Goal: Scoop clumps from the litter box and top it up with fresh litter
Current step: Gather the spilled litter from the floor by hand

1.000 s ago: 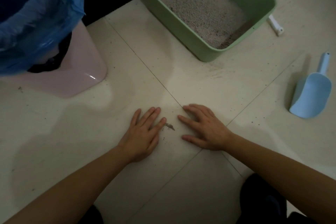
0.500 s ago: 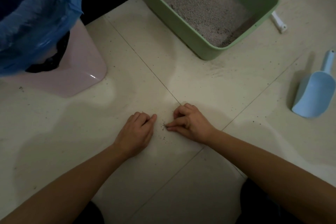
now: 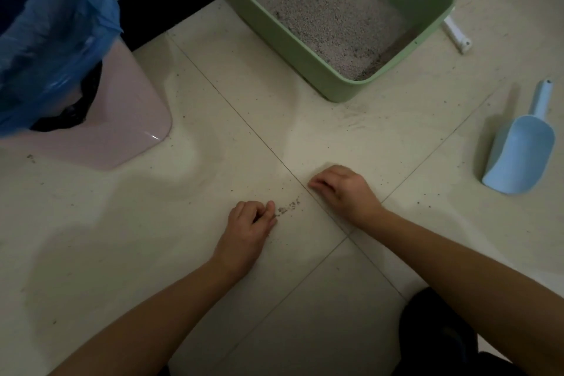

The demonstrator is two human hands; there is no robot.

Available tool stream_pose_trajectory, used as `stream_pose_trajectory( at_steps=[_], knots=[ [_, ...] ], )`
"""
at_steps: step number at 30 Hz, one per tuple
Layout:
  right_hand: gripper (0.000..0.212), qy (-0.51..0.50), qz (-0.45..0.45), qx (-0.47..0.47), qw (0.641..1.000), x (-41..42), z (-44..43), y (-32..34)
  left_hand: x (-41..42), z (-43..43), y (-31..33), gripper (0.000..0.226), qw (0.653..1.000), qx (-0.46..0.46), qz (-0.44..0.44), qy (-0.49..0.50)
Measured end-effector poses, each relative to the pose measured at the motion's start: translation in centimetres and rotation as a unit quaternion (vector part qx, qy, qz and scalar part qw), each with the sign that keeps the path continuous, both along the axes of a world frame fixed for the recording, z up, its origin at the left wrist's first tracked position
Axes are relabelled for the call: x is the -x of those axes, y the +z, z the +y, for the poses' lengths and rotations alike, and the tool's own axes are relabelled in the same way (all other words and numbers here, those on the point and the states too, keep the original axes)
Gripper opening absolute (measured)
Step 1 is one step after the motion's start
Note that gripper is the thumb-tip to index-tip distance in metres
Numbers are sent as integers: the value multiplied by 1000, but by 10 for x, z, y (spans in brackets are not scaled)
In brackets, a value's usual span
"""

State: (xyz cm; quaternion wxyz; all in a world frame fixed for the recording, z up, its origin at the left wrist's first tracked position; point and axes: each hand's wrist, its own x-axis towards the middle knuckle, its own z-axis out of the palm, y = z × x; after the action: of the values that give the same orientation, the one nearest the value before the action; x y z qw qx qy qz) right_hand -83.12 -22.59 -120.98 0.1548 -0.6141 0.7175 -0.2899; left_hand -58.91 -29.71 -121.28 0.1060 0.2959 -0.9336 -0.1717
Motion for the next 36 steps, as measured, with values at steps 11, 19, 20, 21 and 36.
stream_pose_trajectory(
  at_steps=[11,19,20,21,36],
  knots=[
    [30,-26,-21,6,999,1,-40,31,1,-15,-6,14,992,20,31,-122],
    [18,-37,-66,100,992,-19,-150,124,16,-92,101,25,993,-29,102,60],
    [20,-39,-71,118,990,-25,-168,141,20,-105,133,17,985,0,148,92],
    [20,-43,-83,138,986,-32,-185,159,21,-118,165,12,972,43,199,116],
    [46,139,-15,116,983,-117,-272,259,-84,-225,287,58,933,30,21,357]
  ],
)
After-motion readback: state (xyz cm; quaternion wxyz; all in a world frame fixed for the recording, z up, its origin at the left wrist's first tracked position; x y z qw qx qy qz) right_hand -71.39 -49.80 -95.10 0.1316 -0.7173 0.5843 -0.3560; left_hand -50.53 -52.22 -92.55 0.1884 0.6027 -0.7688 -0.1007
